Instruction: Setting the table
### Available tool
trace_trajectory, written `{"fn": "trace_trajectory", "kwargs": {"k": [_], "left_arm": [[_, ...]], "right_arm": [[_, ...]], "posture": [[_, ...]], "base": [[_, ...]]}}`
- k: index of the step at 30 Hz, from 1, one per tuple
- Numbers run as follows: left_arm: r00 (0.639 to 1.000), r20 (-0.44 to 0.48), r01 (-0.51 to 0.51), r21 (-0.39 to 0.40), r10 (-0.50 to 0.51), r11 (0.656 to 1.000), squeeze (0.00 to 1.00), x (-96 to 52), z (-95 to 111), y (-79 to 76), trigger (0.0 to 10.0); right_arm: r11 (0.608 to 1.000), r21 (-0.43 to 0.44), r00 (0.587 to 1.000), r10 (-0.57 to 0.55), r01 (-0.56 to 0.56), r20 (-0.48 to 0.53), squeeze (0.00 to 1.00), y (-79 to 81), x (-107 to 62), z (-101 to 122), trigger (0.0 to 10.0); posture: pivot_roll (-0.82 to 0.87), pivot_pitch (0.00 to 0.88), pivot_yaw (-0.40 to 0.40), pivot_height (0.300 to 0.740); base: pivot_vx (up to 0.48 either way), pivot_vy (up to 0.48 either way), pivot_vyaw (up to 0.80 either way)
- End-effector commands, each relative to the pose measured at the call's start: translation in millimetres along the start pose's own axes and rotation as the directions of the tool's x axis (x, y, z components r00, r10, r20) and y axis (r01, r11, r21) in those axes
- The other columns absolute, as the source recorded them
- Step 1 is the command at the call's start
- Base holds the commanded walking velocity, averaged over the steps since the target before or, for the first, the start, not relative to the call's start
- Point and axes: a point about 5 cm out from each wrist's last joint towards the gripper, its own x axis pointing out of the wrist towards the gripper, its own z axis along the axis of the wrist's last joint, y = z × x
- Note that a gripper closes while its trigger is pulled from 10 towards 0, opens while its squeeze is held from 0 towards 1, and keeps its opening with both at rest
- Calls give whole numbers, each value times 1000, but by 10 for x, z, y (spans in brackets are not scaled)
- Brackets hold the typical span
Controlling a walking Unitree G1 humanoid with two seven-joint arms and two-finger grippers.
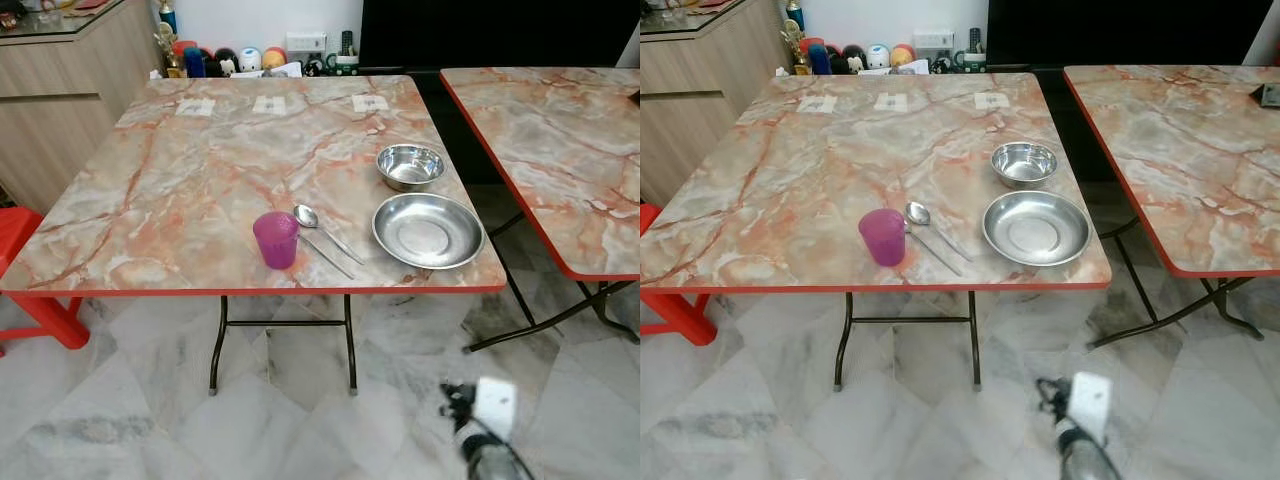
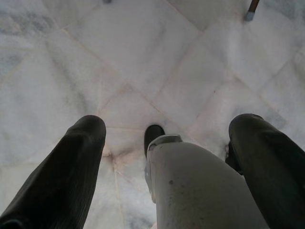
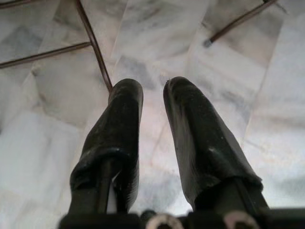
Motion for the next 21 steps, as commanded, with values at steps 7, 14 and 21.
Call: {"fn": "trace_trajectory", "kwargs": {"k": [7, 14, 21], "left_arm": [[999, 23, 36, 5, -36, 999, 0, -19, -13, -17, 10000], [997, 75, 37, -23, -35, 999, 0, -11, 56, -1, 10000], [739, 667, 50, 91, -98, 995, 0, -95, 1556, 339, 10000]], "right_arm": [[999, 2, 987, 33, -34, 158, 0, 59, 24, 222, 10000], [995, -8, 967, 98, -99, 237, 0, 161, -10, 288, 10000], [996, 17, 980, 81, -86, 181, 0, 82, -82, 95, 10000]], "posture": [[41, 58, 2, 740], [42, 43, 16, 740], [37, 53, 22, 740]], "base": [[0, 0, 0], [0, 0, 0], [0, 0, 0]]}}
